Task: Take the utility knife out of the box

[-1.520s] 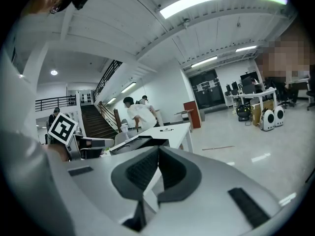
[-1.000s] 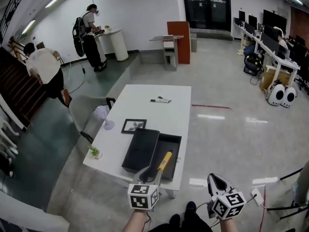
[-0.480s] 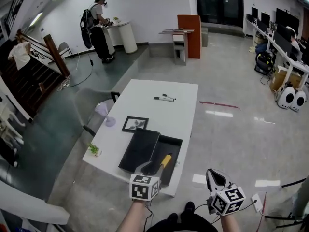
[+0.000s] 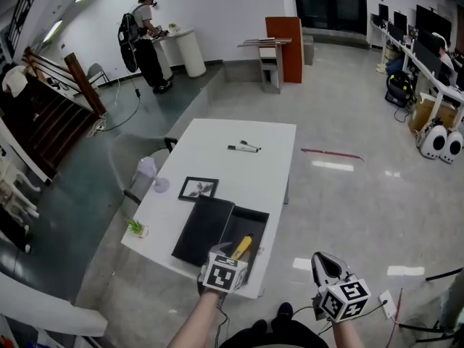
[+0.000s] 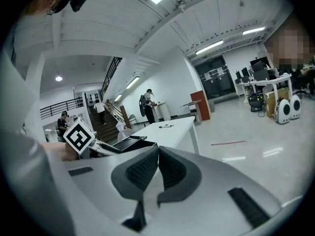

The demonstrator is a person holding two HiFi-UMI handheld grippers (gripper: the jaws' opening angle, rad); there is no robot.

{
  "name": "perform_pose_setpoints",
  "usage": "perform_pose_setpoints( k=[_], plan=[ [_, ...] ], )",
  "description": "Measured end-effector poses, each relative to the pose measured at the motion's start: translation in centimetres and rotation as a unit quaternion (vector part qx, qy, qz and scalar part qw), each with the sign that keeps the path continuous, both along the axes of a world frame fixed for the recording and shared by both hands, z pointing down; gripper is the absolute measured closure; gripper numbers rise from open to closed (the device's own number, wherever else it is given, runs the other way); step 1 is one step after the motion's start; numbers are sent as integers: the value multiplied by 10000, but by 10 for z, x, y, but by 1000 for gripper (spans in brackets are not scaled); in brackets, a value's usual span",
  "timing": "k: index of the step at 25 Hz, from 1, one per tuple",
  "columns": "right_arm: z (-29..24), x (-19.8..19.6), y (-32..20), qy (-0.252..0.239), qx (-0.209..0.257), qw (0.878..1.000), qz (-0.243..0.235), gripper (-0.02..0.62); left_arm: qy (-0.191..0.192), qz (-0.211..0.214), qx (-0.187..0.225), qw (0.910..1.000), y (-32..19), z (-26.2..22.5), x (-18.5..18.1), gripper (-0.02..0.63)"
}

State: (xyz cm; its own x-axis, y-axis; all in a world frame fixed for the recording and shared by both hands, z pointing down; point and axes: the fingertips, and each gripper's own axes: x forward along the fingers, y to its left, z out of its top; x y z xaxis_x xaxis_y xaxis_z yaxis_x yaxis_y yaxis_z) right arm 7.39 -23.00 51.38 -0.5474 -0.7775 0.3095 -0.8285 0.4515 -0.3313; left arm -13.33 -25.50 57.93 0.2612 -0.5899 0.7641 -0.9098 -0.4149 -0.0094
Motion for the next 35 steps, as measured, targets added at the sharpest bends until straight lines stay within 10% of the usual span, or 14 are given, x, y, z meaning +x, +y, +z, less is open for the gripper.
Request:
perform_pose_setpoints(
  k=[13, 35],
  plan=[
    [16, 15, -12, -9, -207, 9997, 132, 594, -685, 102, -686, 9952, -24, 33, 6, 448],
    [32, 42, -37, -31, -462, 9983, 349, 594, -705, -161, -1134, 9909, -49, 59, 4, 446]
  ],
)
